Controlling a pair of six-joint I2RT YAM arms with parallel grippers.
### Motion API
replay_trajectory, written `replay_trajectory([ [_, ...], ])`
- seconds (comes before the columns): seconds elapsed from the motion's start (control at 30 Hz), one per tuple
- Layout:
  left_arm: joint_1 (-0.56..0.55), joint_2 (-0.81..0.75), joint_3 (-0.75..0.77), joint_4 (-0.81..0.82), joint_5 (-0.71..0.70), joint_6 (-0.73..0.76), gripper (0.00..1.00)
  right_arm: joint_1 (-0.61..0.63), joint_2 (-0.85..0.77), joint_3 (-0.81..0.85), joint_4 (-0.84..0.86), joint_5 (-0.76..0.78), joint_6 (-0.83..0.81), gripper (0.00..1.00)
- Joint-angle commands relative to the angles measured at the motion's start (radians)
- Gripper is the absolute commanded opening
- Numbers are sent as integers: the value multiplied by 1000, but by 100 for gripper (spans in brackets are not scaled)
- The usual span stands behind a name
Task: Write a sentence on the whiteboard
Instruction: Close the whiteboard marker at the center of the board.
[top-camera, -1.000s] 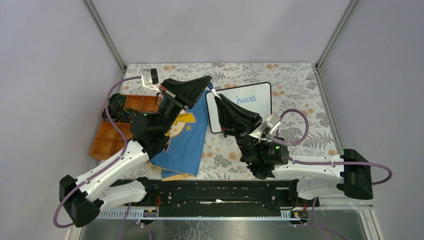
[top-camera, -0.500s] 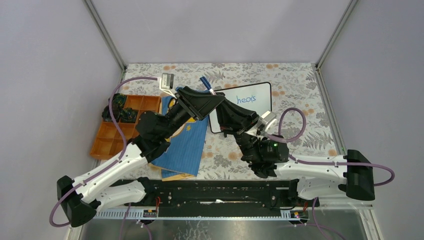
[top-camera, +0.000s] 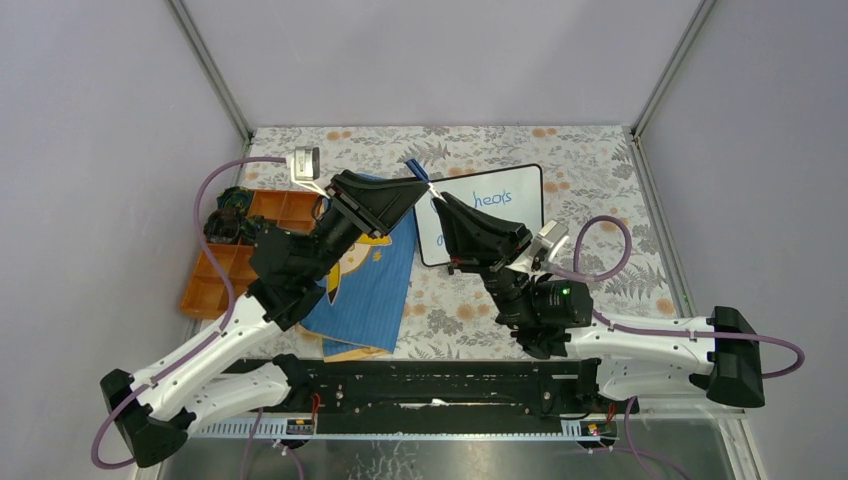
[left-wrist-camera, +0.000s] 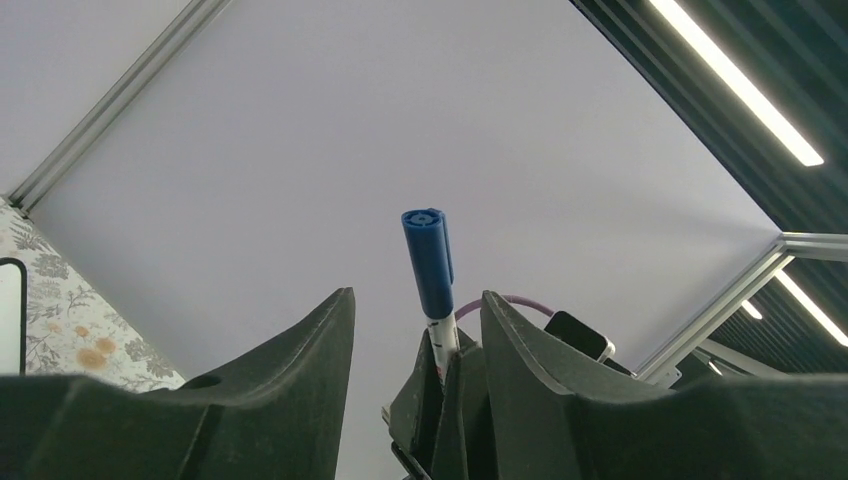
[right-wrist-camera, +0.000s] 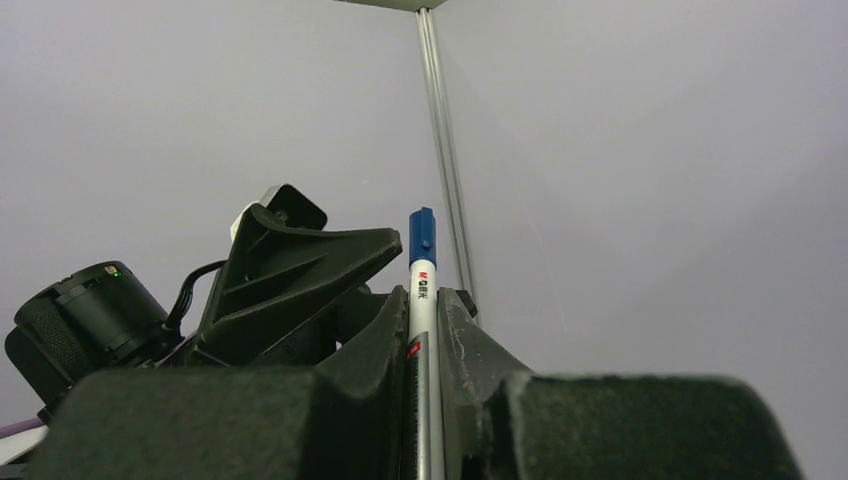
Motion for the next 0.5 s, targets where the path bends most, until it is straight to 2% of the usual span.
replay_trajectory([
  [0.0, 7, 8, 13, 37, 27, 13, 55, -3, -18, 2, 3, -20, 29, 0],
  [0.17, 9, 15, 17, 43, 31, 14, 51, -3, -15, 6, -12, -27, 35, 0],
  [0.47, 14, 23, 19, 45, 36, 9, 30, -3, -17, 10, -46, -47, 41, 0],
])
